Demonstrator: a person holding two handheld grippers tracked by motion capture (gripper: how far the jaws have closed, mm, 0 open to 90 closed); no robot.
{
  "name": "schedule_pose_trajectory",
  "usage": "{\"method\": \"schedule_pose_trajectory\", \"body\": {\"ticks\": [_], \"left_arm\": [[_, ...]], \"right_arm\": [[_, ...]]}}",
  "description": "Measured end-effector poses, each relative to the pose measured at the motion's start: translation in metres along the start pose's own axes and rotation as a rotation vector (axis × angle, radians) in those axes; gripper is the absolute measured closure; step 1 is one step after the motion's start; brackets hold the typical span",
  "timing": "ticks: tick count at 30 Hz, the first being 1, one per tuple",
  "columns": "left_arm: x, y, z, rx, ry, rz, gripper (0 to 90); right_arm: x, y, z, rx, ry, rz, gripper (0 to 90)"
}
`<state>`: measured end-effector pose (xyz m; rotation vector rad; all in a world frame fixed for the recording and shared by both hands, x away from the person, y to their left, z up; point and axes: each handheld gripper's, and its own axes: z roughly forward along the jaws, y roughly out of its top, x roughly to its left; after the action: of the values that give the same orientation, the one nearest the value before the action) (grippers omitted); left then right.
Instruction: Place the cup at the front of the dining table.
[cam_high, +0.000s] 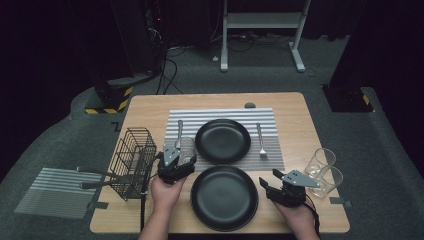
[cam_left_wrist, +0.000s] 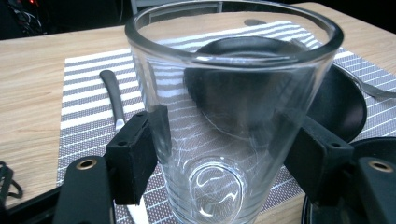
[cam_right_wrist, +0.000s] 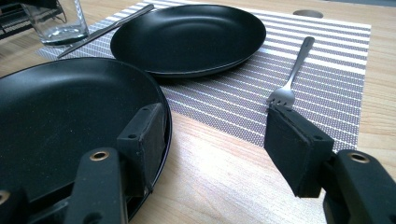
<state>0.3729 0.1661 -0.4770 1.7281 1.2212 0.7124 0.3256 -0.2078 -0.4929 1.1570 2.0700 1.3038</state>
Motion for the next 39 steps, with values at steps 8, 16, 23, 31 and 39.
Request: {"method": "schedule_pose_trajectory", "body": {"ticks": [8, 16, 23, 31, 39], "left_arm": [[0.001, -0.001, 0.013, 0.032, 0.006, -0.003, 30.6], [0.001, -0.002, 0.021, 0.046, 0.024, 0.002, 30.6], [0.003, -0.003, 0.026, 0.057, 0.029, 0.0, 30.7], [0.001, -0.004, 0.028, 0.052, 0.042, -0.002, 30.6], [0.003, -0.009, 0.029, 0.063, 0.045, -0.007, 30.5]], "right_arm": [[0.0, 0.0, 0.0, 0.0, 0.002, 0.019, 38.0], [-0.002, 0.001, -0.002, -0.003, 0.002, 0.025, 38.2], [-0.001, 0.0, -0.002, -0.004, 0.004, 0.025, 38.4], [0.0, -0.001, 0.0, -0.025, 0.003, 0.033, 38.5], [0.0, 0.0, -0.002, -0.001, 0.014, 0.024, 38.5]]}}
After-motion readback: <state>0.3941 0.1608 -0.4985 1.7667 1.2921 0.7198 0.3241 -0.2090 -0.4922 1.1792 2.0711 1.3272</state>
